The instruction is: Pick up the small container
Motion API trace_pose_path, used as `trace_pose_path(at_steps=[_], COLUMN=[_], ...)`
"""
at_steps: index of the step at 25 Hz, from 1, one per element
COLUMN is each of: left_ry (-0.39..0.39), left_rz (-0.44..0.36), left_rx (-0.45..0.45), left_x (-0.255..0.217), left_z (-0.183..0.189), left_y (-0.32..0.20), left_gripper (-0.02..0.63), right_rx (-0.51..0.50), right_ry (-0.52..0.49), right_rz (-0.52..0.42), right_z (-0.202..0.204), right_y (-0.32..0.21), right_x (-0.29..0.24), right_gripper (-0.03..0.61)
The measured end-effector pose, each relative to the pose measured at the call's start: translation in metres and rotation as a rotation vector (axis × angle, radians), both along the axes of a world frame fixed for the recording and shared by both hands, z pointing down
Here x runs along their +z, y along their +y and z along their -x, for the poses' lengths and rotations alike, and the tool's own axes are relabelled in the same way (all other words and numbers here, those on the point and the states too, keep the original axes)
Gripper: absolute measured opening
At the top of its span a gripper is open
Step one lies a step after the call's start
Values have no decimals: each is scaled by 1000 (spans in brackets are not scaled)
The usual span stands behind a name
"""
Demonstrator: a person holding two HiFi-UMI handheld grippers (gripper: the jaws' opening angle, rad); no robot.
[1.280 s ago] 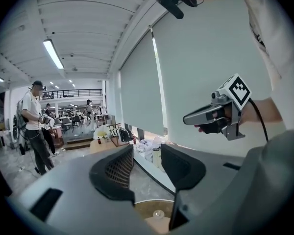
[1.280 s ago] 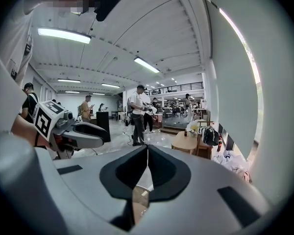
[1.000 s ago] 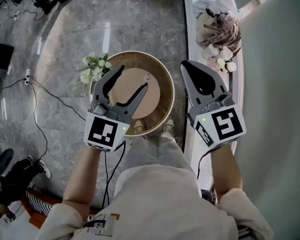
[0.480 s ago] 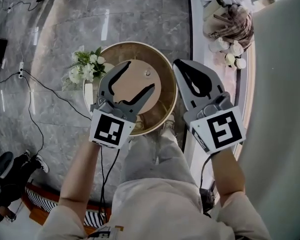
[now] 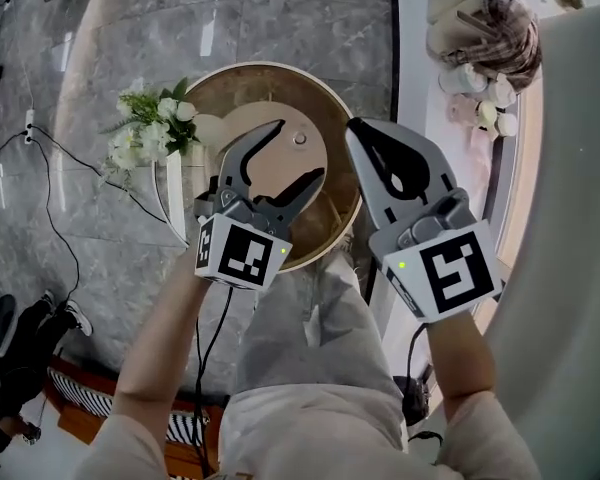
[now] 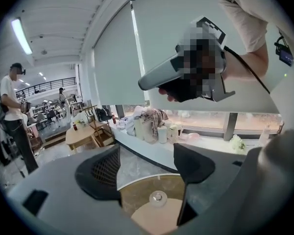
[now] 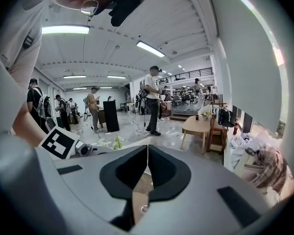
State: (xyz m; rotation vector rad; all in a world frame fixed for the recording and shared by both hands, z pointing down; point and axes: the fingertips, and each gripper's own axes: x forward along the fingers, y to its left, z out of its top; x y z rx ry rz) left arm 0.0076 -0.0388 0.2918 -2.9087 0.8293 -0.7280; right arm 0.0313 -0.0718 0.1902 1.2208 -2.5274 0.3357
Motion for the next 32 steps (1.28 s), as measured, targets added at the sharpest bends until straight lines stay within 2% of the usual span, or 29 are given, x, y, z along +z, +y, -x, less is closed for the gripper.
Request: trace_pose_path(at_steps=[3,5,9,11,18,23,32], left_ry=[-10,10,102,116,43,6,8], left_rz=[59,76,44,41,116,138,199], left_rx=[12,8,28,40,69,86,83], left_x=[30,46,72,90,174,223,276], left_z=[-3,-3,-7,-9,-10,-15,-22], left_y=[1,-1,-6,-8,-8,-6,-12], left_gripper=[324,324,339,339,347,347,347], right_rx=[4,6,6,7,-13,-10,-5], right_ry=[0,3,15,18,29,8,26], right_rz=[15,25,48,65,99,146,214], right_z=[0,0,1,2,6,6,-2], right_y=[-3,-4,-5,-5,-5,-1,-2], right_x=[20,35,68,85,139,176,243], right_gripper=[11,11,11,11,11,11,11])
